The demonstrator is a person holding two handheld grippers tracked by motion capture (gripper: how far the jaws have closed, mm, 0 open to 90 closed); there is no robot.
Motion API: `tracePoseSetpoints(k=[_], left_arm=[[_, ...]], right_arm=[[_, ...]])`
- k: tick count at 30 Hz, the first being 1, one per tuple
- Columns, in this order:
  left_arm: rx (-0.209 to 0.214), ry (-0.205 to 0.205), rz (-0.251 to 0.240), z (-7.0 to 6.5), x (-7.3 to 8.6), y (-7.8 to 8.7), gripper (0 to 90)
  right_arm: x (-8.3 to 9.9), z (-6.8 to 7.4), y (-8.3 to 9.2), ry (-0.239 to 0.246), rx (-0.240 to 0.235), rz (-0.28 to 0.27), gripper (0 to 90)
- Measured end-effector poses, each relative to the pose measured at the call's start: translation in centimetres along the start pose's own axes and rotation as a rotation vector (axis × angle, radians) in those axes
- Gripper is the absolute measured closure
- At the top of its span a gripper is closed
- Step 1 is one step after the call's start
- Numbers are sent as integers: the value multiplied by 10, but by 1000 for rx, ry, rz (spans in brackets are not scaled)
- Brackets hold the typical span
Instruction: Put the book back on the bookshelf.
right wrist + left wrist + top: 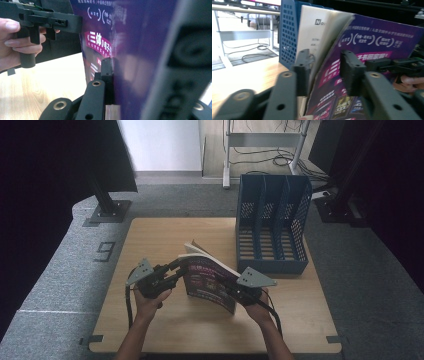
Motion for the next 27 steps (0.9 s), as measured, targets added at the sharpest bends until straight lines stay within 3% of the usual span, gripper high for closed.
tracePoseSetpoints(k=[5, 14, 27], left_arm=[[-17, 32, 33, 6, 6, -5, 515], [-22, 34, 105, 4, 15, -13, 507], [-16, 43, 133, 7, 19, -15, 509]], right_arm=[[0, 0, 0, -12, 11, -5, 815], [0, -1, 6, -28, 11, -17, 815], [-1, -4, 11, -38, 27, -31, 816]])
Point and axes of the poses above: each handheld gripper's, and its own axes: y roughly backward along the jaws, x roughly out of its underside, z roughly to its left, the point moved 2 cm from there along -y, roughly forward along the jaws, and after that the axes turned 9 degrees about z, right-handed, at the moved point
